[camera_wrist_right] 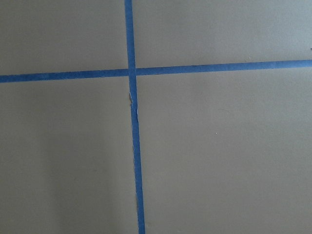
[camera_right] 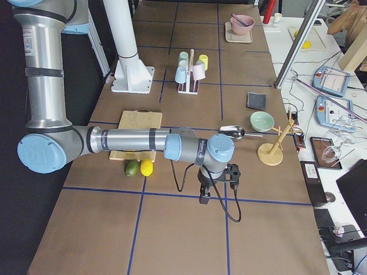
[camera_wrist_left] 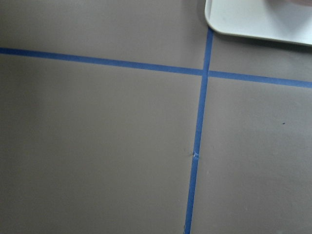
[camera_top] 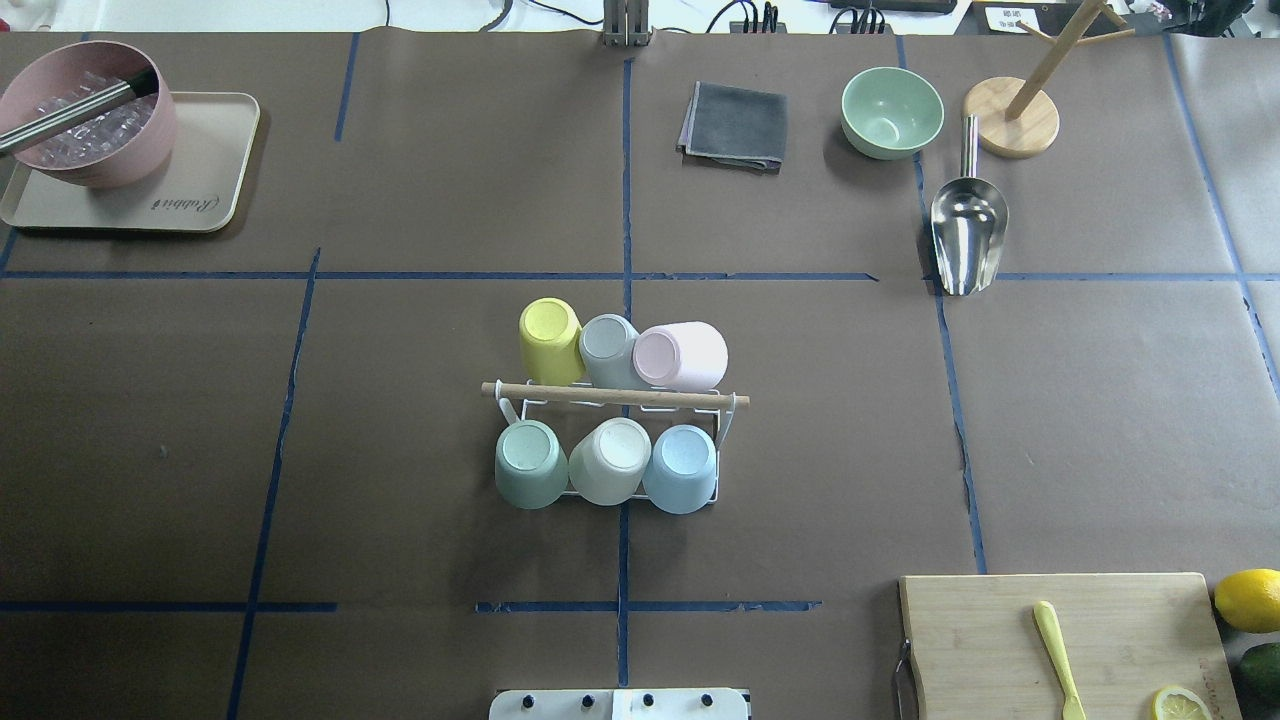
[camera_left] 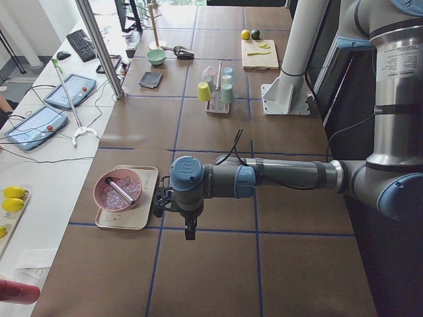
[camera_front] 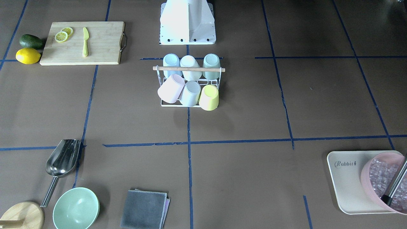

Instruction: Place cup on cup holder

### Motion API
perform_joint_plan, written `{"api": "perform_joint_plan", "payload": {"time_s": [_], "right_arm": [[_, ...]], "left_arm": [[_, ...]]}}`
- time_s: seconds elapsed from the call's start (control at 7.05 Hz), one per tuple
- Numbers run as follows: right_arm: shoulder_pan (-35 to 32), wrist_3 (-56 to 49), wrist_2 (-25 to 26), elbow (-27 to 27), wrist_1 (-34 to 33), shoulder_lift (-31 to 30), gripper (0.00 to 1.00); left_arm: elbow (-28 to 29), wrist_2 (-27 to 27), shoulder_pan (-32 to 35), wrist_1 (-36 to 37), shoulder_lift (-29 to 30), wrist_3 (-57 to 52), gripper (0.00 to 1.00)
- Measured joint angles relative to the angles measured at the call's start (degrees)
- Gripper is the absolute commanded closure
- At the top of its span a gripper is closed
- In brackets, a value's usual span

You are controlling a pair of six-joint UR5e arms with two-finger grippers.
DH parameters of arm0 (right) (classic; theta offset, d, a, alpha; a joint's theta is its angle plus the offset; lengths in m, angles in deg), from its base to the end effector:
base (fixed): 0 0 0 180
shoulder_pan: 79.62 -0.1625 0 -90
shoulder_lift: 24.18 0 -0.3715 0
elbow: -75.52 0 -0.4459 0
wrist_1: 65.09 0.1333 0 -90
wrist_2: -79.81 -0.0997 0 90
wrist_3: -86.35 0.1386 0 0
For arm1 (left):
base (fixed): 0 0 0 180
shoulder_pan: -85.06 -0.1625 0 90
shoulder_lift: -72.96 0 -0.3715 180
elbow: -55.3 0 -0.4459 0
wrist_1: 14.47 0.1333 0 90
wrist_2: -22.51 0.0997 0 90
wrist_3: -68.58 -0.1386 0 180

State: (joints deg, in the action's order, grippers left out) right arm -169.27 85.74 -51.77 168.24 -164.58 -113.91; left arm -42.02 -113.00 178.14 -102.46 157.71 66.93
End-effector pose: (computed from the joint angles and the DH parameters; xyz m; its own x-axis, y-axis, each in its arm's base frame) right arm 0.0381 -0.5346 0.6250 0.7484 0.0600 0.6606 0.0140 0.9942 -0.1062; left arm -0.0619 -0.5088 0.6134 0.7011 -0.0081 -0.7130 0.0336 0.9992 0.0216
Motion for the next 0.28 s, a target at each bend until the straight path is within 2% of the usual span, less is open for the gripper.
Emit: {"api": "perform_joint_plan", "payload": {"time_s": [0.28], "right_arm": [[0.0, 0.0, -0.1, 0.0, 0.0, -0.5, 0.0]], "left_arm": [[0.2, -0.1, 0.0, 0.0, 0.0, -1.7, 0.0]]}}
